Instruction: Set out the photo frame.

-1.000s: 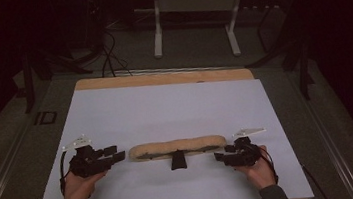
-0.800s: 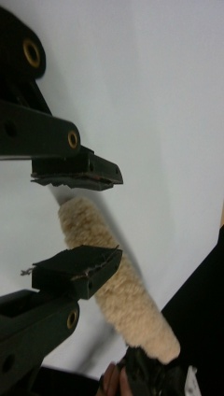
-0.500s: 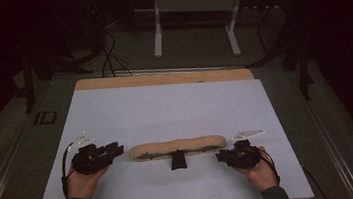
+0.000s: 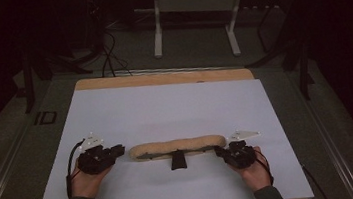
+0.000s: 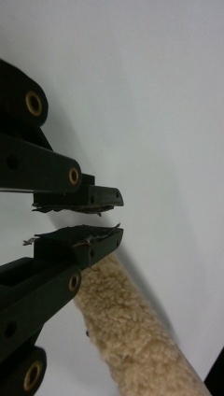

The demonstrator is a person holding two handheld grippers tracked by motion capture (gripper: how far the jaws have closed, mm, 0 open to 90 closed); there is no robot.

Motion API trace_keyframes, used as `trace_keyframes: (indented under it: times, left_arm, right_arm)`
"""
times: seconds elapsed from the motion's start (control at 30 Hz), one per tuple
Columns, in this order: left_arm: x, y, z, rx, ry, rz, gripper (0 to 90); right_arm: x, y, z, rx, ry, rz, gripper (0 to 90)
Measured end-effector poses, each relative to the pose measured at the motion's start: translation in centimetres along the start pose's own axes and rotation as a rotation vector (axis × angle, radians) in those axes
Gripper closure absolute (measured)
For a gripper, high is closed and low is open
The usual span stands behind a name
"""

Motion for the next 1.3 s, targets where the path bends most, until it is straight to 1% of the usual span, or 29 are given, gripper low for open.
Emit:
trace_keyframes:
  times: [0.13,0.37,0.4,0.57,0.6,0.7,0.8,1.1,1.3]
  left_arm:
    - [0.2,0.0,-0.1,0.002,0.001,-0.007,85.6]
    - [0.5,0.1,-0.4,0.003,0.001,-0.020,88.1]
    - [0.7,0.2,-0.5,0.005,-0.001,-0.031,88.0]
    - [1.2,0.2,-0.9,-0.006,-0.008,-0.047,88.1]
    - [1.5,0.1,-1.1,-0.017,-0.013,-0.063,88.8]
    - [1.7,0.1,-1.2,-0.021,-0.008,-0.070,89.6]
    - [1.9,-0.1,-1.1,-0.022,-0.013,-0.070,89.8]
    - [2.4,-0.4,-0.9,-0.025,-0.019,-0.078,89.9]
    - [2.7,-0.5,-0.9,-0.030,-0.019,-0.089,90.0]
  right_arm:
    - [0.1,-0.1,-0.2,-0.009,-0.006,-0.009,90.0]
    - [0.0,-0.1,-0.3,-0.012,-0.008,-0.013,90.0]
    - [0.0,-0.1,-0.4,-0.012,-0.008,-0.013,90.0]
    - [0.0,0.0,-0.5,-0.010,-0.010,-0.016,90.0]
    - [0.0,0.0,-0.5,-0.009,-0.010,-0.019,90.0]
    - [0.0,0.0,-0.5,-0.008,-0.010,-0.020,90.0]
    - [-0.1,0.2,-0.4,0.004,-0.005,-0.024,90.0]
    - [-0.1,0.6,-0.4,0.032,-0.009,-0.043,90.0]
    - [-0.4,1.0,-0.5,0.049,0.008,-0.051,90.0]
Point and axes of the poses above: each handheld gripper's, and its own axes: z roughly backward along the jaws, y roughly out of its top, x roughly to its right, the point moved 7 cm from there along -z, roughly forward along the jaws, and after that the axes turned 7 degrees about -x, right-handed, at the moved point
